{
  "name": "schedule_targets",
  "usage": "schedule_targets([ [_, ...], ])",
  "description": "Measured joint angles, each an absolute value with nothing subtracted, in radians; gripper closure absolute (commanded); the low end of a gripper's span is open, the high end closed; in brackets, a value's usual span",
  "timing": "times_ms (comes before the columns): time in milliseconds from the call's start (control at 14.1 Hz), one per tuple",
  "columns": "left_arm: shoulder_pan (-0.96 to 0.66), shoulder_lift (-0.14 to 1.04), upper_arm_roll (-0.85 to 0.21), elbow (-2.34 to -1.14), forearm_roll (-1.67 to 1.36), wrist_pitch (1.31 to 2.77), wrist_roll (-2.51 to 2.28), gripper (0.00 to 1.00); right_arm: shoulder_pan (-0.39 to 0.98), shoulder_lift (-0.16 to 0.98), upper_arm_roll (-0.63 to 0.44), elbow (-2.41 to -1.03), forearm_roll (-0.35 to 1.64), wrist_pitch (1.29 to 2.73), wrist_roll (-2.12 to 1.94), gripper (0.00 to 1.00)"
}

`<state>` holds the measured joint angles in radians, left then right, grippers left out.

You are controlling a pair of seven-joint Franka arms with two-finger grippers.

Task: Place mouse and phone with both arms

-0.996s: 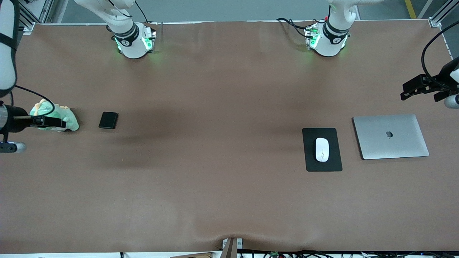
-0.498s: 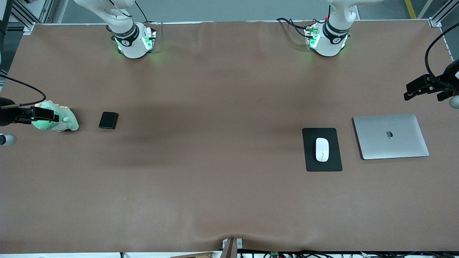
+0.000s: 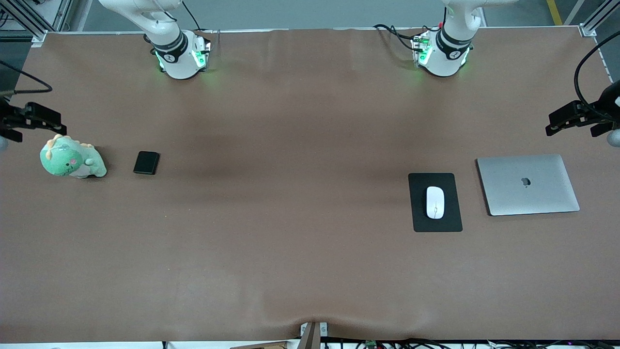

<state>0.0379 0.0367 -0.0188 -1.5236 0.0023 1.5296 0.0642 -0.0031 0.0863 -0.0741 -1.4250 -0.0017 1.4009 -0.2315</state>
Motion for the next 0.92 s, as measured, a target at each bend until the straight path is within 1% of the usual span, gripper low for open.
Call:
schedule_targets([
  [285,0.047,0.037,-0.019,-1.524,0.003,1.530,0.064,0.00,-0.018,-0.008,-0.076,-1.533,0.004,1.436,-0.232,0.00],
  [498,0.047,0.037,-0.020,-1.524,0.003,1.530,0.064,0.00,-0.018,-0.055,-0.072,-1.586,0.006,1.455,-0.227,0.00],
  [925,0.046,0.037,-0.022,-1.524,0.003,1.531,0.064,0.00,-0.015,-0.066,-0.063,-1.595,0.019,1.471,-0.157,0.00],
])
